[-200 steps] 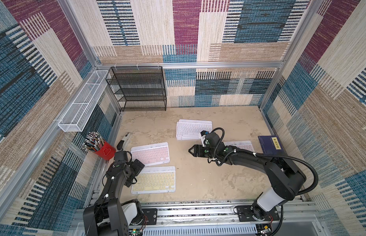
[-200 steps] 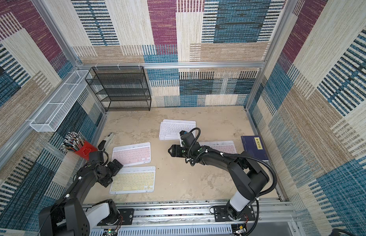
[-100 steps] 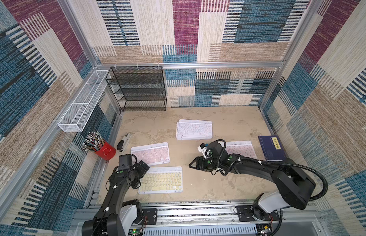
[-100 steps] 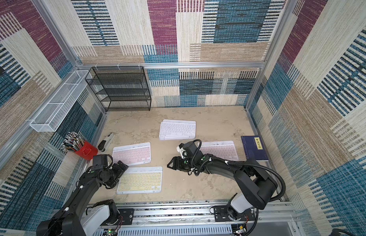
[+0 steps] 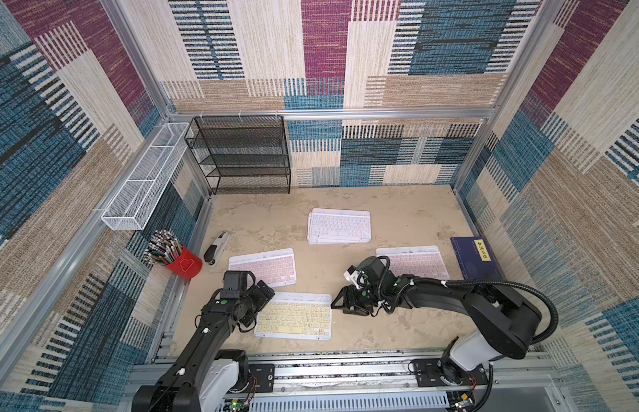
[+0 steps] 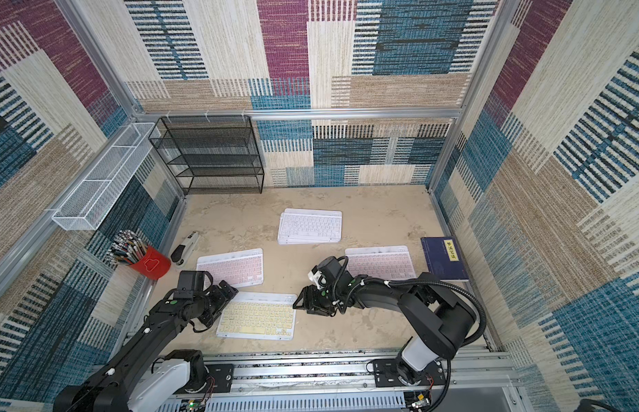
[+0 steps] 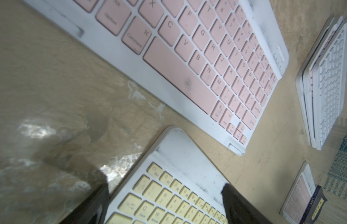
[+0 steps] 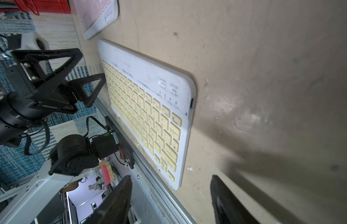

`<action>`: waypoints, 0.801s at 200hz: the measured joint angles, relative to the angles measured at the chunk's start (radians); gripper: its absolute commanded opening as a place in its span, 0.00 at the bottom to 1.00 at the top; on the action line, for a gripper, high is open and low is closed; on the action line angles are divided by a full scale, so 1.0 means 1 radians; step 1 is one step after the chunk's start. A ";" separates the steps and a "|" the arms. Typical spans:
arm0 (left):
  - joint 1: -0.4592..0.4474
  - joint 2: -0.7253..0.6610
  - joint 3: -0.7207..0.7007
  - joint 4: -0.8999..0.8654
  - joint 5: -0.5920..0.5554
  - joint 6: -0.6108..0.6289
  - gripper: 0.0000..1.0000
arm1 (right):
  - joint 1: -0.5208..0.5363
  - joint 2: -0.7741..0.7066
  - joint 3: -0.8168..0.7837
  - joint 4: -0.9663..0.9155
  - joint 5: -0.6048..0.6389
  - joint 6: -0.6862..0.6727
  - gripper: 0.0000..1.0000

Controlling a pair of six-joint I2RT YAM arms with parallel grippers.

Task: Stack the numeric keypads
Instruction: Move the numeric keypad to the center of the board.

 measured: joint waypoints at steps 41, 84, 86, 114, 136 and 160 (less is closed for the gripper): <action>-0.031 0.020 0.000 0.025 -0.002 -0.010 0.94 | 0.001 0.090 0.002 0.100 -0.100 0.026 0.66; -0.078 0.045 -0.006 0.089 -0.025 -0.022 0.93 | 0.000 0.133 0.024 0.144 -0.153 0.059 0.67; -0.081 0.045 -0.006 0.091 -0.028 -0.022 0.93 | 0.000 0.133 0.027 0.139 -0.152 0.059 0.67; -0.114 0.050 -0.011 0.113 -0.059 -0.023 0.92 | -0.011 0.134 0.075 0.067 -0.101 0.052 0.67; -0.132 0.050 -0.021 0.145 -0.061 -0.023 0.92 | -0.036 0.133 0.099 0.046 -0.047 0.036 0.67; -0.147 0.048 -0.033 0.179 -0.049 -0.027 0.92 | -0.063 0.133 0.129 0.024 0.023 0.004 0.67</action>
